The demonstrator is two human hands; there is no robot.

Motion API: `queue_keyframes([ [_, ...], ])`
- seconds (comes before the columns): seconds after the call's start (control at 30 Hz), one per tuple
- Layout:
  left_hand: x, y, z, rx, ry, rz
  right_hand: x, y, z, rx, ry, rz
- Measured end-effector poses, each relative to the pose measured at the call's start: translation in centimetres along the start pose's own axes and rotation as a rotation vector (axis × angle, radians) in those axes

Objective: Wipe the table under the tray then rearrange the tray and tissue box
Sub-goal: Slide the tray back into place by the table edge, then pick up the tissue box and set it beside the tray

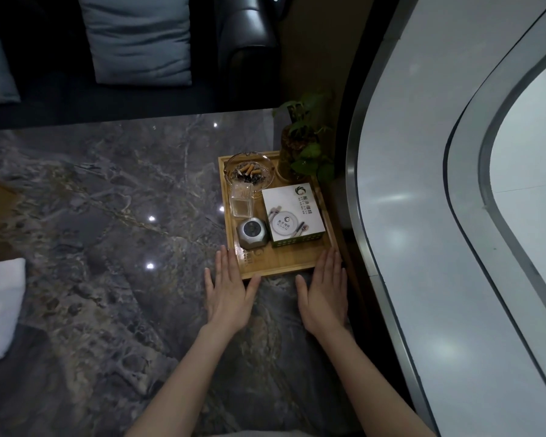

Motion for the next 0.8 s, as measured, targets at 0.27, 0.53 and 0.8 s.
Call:
queue_keyframes([
  [0.27, 0.5, -1.9, -0.3, 0.053, 0.063, -0.094, 0.4, -1.4, -0.8, 0.104, 0.006, -0.079],
  [0.53, 1.3, -6.6, -1.5, 0.379, 0.171, -0.096, 2.6, -3.8, -6.5, 0.331, -0.105, 0.002],
  [0.8, 2.8, -14.4, -6.3, 0.389, 0.118, 0.100, 4.8, -5.2, -16.9, -0.041, -0.292, -0.190],
])
Point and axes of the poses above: each hand's wrist, its own x-axis away from the middle knuckle, its own y-axis out of the palm, z = x × y, the point moved 3 cm from there along -x, towards the middle knuckle, and after that the axes turned 15 degrees about y, right-handed, at the moved point
